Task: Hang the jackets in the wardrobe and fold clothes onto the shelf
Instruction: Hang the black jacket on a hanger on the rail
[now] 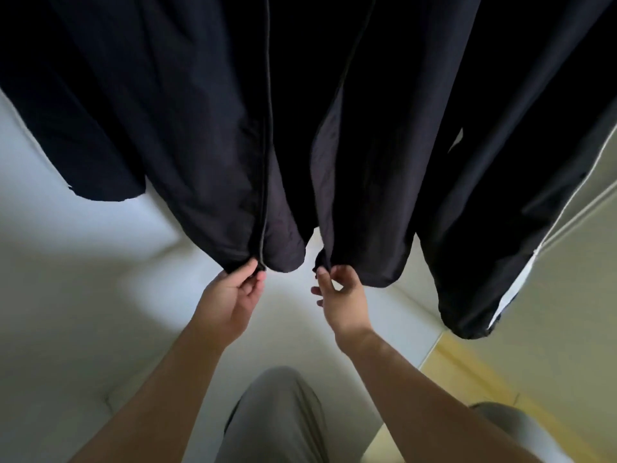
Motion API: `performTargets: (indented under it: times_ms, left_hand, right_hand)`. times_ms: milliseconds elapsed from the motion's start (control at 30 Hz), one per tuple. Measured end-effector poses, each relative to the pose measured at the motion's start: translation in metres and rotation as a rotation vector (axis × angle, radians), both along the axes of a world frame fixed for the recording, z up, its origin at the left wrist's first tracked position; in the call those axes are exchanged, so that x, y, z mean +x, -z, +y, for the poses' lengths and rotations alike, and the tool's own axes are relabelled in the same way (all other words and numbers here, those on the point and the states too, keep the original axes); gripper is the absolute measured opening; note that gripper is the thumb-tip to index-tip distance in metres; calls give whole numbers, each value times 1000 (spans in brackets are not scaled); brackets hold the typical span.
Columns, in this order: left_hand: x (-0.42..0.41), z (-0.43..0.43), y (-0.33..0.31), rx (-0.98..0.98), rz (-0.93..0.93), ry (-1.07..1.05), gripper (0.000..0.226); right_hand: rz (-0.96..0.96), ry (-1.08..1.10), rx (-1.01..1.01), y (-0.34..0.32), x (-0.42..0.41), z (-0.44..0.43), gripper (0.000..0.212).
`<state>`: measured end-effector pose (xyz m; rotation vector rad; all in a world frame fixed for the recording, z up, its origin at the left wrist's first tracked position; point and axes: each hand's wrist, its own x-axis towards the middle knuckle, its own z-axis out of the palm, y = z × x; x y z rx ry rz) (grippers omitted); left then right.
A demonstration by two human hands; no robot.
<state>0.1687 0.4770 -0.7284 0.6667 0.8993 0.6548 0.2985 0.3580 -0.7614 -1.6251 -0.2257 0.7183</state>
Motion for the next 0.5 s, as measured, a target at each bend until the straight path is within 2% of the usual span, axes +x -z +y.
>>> performTargets:
  times_ms: [100, 233, 333, 400, 500]
  left_hand:
    - [20, -13, 10, -33, -93, 43, 12]
    - [34, -38, 19, 19, -104, 76, 8]
    - [37, -53, 21, 131, 13, 136, 3]
    - [38, -57, 24, 225, 108, 145, 10]
    - [35, -60, 26, 322, 146, 115, 24]
  right_hand:
    - [53, 38, 88, 6, 16, -9, 19]
    - [76, 47, 68, 9, 28, -26, 8]
    - [260, -16, 64, 5, 31, -40, 21]
    - [413, -28, 150, 4, 29, -45, 31]
    - [540, -35, 270, 4, 22, -52, 36]
